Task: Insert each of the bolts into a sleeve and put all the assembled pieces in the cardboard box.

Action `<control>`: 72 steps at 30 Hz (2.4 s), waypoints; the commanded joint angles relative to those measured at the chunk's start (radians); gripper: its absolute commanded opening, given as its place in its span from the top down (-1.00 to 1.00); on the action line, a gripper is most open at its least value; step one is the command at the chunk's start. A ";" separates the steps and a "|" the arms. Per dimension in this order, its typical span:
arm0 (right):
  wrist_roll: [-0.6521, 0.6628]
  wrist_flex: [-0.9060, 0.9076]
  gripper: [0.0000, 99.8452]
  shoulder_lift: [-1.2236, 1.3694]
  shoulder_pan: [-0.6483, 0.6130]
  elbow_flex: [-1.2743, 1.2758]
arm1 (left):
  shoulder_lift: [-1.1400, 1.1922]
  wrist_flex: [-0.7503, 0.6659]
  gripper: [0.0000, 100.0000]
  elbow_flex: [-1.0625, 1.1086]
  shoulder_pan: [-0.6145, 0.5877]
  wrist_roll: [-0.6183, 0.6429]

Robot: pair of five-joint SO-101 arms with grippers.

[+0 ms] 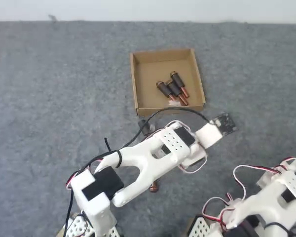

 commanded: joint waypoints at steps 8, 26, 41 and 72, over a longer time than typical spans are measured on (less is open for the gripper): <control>0.015 -0.016 0.98 -0.035 -0.012 -0.006 | -0.011 -0.087 0.80 -0.087 0.002 -0.035; 0.017 -0.018 0.98 -0.035 -0.012 -0.006 | -0.032 -0.120 0.62 -0.087 -0.123 -0.470; 0.017 -0.030 0.99 -0.033 -0.013 -0.005 | 0.209 0.037 0.62 -0.380 -0.069 -0.532; 0.017 -0.031 0.98 -0.035 -0.015 0.005 | 0.287 0.453 0.98 -0.684 -0.101 0.407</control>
